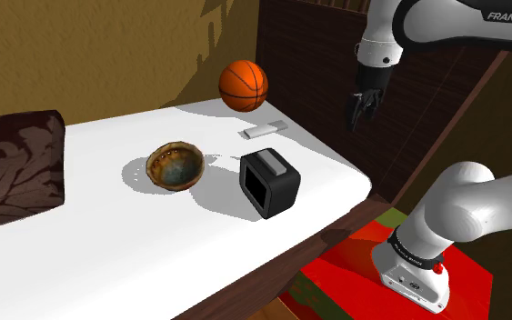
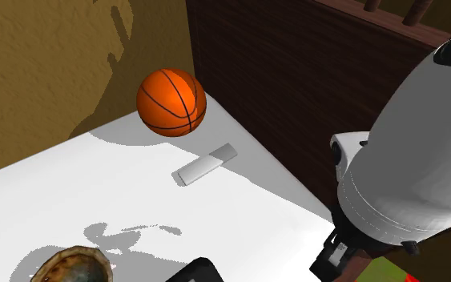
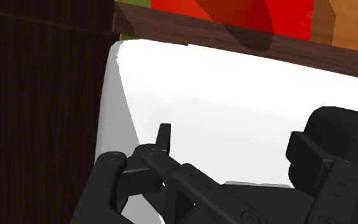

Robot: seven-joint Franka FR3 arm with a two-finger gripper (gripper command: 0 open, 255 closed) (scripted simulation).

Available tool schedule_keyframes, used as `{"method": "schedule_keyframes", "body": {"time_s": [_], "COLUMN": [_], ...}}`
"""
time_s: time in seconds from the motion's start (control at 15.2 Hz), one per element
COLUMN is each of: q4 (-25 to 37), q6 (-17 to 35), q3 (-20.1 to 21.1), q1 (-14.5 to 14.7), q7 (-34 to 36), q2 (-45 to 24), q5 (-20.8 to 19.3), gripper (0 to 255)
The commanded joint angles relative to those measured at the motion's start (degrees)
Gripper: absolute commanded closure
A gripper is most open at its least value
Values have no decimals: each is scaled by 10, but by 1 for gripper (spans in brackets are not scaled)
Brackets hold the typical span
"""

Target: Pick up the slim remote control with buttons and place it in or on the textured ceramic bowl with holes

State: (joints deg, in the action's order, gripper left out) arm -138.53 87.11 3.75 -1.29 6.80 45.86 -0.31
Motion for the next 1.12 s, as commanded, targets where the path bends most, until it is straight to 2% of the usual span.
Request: {"method": "schedule_keyframes", "body": {"time_s": [0.0, 0.53, 1.06], "q4": [0, 4, 71], "q6": [0, 131, 247], "q3": [0, -90, -159], "q1": [0, 17, 44], "q7": [0, -200, -393], "q2": [0, -116, -277], "q5": [0, -63, -72], "gripper": [0, 0, 0]}}
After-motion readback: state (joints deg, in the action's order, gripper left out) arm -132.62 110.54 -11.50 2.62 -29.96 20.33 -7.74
